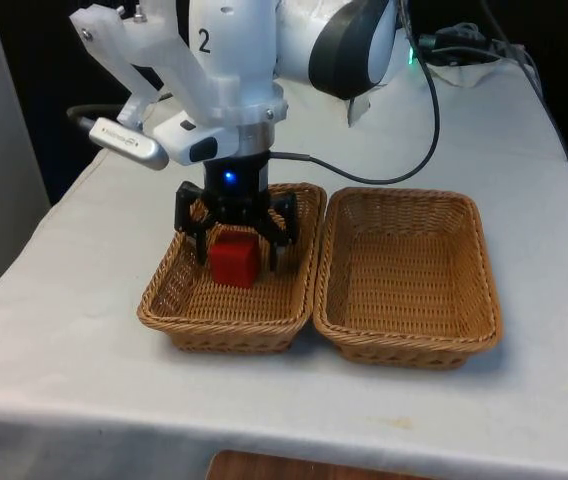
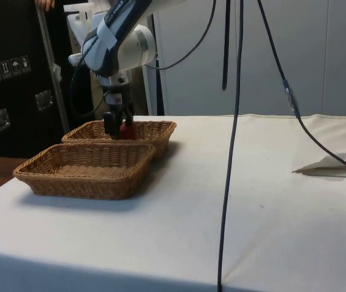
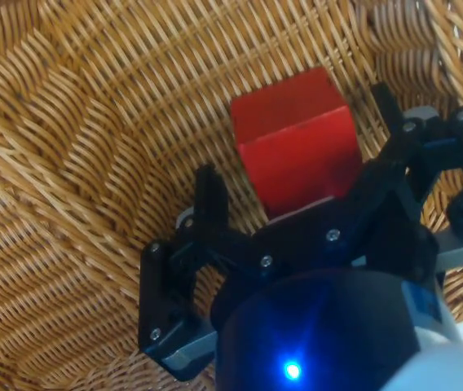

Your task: Pick up the red cube and place it into the right basket.

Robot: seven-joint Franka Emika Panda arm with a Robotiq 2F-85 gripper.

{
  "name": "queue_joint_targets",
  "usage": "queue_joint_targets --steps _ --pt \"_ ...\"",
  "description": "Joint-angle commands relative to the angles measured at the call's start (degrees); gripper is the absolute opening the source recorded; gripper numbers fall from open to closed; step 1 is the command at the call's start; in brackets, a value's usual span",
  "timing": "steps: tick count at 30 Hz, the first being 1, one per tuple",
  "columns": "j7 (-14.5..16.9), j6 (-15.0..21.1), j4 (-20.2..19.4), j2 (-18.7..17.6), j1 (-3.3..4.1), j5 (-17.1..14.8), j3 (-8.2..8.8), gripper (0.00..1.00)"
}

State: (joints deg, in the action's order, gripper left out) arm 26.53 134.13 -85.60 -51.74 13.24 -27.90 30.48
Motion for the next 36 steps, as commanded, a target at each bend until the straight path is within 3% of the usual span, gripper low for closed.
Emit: queue_joint_targets --steps 1,2,8,10,12,19,20,21,29,30,31,36 --pt "0.3 -0.9 0.2 0.6 -0.29 0.0 0.06 1.0" --pt "0.0 0.0 0.1 0.1 0.0 0.0 0.11 1.0" --pt "0.4 -2.6 -0.7 3.0 0.69 0.4 1.55 1.0" --pt "0.3 -2.8 -0.5 3.0 0.52 0.2 1.55 1.0" --pt "0.5 -3.4 -1.5 4.7 1.15 0.7 2.23 1.0" --pt "0.4 -4.9 -3.8 8.5 2.29 1.7 3.32 1.0" --pt "0.5 -4.9 -3.4 8.1 1.89 1.4 2.92 1.0" --pt "0.4 -5.0 -4.2 9.1 2.46 1.9 3.44 1.0" --pt "0.4 -6.0 -7.7 14.5 3.5 4.5 3.61 1.0" --pt "0.5 -5.8 -7.1 13.8 2.92 3.9 3.15 1.0" --pt "0.4 -6.2 -8.0 15.0 3.55 4.8 3.55 1.0" --pt "0.3 -7.3 -8.6 17.4 4.13 6.3 3.44 1.0"
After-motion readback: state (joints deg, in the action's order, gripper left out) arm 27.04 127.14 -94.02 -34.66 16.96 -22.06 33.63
